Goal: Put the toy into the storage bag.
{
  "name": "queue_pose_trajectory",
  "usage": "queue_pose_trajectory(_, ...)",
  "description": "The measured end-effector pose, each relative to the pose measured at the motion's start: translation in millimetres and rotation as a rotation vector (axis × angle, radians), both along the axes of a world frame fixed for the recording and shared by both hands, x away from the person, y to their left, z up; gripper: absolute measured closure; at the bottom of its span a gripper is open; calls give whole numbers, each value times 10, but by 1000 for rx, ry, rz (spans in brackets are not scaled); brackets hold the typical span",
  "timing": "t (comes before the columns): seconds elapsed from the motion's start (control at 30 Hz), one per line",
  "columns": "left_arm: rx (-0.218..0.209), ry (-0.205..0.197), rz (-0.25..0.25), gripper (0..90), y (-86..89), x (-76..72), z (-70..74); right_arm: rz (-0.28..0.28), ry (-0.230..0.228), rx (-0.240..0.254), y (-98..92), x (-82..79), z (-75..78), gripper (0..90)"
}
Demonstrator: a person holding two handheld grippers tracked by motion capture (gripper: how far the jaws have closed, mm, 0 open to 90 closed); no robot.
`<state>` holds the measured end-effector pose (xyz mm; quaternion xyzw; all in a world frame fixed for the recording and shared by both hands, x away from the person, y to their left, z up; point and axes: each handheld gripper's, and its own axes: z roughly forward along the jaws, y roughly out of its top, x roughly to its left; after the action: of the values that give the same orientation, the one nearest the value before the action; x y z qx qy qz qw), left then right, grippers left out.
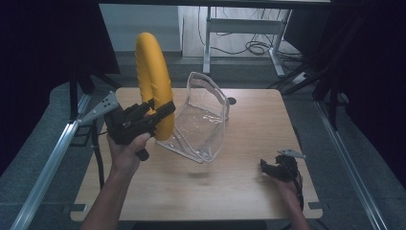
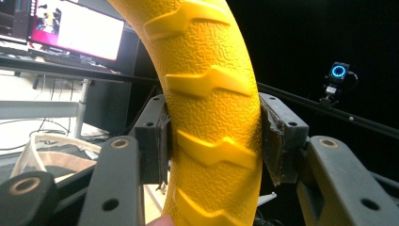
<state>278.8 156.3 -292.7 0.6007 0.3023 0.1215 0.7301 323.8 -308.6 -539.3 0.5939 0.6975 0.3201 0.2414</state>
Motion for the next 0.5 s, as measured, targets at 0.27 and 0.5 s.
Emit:
queue_pose_trajectory(0.27,12,-4,-30,504,-168,50,80,1,1,3,-3,-1,1,173)
queue_pose_trajectory(0.5,11,-9,-42,504,-272,66,115,-1,2,4,-2,-1,1,173)
